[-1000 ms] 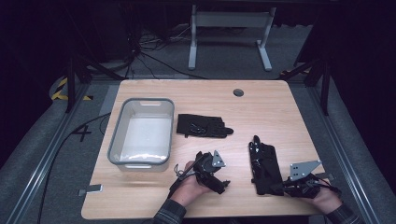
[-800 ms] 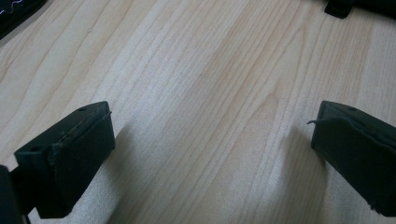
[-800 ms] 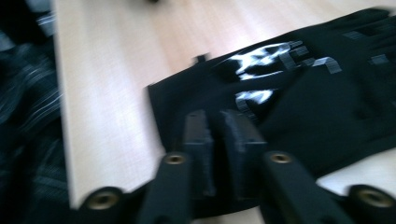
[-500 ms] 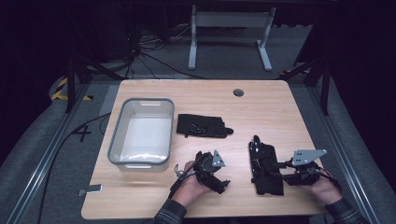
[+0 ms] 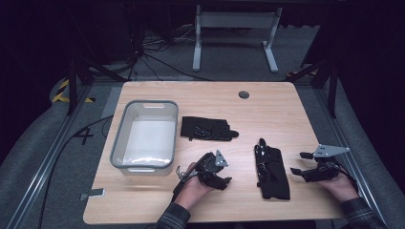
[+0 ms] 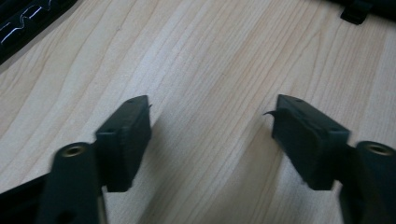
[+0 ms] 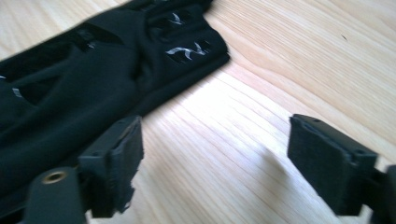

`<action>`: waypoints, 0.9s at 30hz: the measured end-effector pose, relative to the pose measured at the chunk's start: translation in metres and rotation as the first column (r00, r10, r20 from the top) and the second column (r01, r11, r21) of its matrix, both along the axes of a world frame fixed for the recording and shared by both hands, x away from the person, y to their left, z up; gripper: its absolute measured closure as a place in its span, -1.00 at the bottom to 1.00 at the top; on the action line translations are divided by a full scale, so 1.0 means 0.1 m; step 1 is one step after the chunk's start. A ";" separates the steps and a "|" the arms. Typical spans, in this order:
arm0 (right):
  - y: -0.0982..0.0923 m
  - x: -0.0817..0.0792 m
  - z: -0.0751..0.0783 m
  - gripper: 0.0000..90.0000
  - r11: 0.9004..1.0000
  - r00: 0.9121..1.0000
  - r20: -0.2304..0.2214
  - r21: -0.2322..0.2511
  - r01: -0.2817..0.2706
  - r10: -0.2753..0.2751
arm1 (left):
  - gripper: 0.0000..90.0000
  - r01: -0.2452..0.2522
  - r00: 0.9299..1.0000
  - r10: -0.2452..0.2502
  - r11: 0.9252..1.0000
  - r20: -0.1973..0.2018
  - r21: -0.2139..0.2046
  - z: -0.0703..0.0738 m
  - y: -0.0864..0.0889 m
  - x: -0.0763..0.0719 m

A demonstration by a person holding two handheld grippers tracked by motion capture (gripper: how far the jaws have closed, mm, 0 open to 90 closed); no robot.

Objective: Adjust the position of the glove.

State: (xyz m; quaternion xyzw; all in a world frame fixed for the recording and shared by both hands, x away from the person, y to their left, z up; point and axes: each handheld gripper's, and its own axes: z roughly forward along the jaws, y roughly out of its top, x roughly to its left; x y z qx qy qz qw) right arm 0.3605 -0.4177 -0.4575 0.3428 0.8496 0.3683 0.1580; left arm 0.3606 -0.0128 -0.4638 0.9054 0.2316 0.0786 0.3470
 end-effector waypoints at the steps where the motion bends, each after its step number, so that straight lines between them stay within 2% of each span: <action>1: -0.01 0.00 -0.01 -0.62 1.000 1.000 -0.004 0.001 0.008 -0.008 | -0.19 0.005 1.000 -0.005 1.000 -0.002 0.002 0.01 0.01 0.01; 3: -0.03 0.01 -0.03 -0.66 1.000 1.000 0.008 -0.006 0.009 -0.009 | 0.02 0.006 1.000 -0.007 1.000 0.004 0.004 0.05 0.01 0.03; 6: -0.03 0.02 -0.06 -0.66 0.999 0.999 0.016 -0.010 0.032 -0.032 | 0.51 0.004 1.000 -0.004 1.000 -0.003 0.016 0.09 0.00 0.09; 8: -0.03 0.02 -0.08 -0.66 0.999 0.999 0.012 -0.012 0.031 -0.031 | 0.75 -0.014 1.000 0.014 1.000 0.006 0.028 0.13 -0.01 0.14; 10: -0.03 0.01 -0.08 -0.66 0.999 0.999 0.018 -0.014 0.031 -0.031 | 0.96 -0.030 1.000 0.030 0.999 -0.001 0.019 0.17 0.00 0.19; 15: -0.03 0.01 -0.09 -0.66 0.999 0.999 0.018 -0.012 0.030 -0.030 | 1.00 -0.081 0.997 0.081 0.997 -0.010 0.005 0.25 -0.01 0.33; 18: -0.03 0.02 -0.09 -0.67 1.000 0.999 0.010 -0.009 0.030 -0.030 | 0.99 -0.098 0.995 0.098 0.995 -0.002 0.015 0.28 -0.03 0.39; 20: -0.03 0.02 -0.09 -0.67 1.000 1.000 0.006 -0.009 0.029 -0.029 | 1.00 -0.125 0.992 0.125 0.992 -0.008 -0.001 0.30 -0.05 0.47; 21: -0.03 0.02 -0.09 -0.68 1.000 1.000 0.006 -0.009 0.028 -0.028 | 1.00 -0.135 0.991 0.135 0.991 0.007 0.024 0.32 -0.10 0.53; 22: -0.03 0.02 -0.09 -0.68 1.000 1.000 0.005 -0.009 0.028 -0.028 | 1.00 -0.145 0.989 0.145 0.989 0.005 0.012 0.33 -0.11 0.56; 27: -0.03 0.02 -0.09 -0.68 1.000 1.000 0.004 -0.010 0.027 -0.027 | 1.00 -0.165 0.986 0.165 0.986 0.018 0.012 0.37 -0.17 0.70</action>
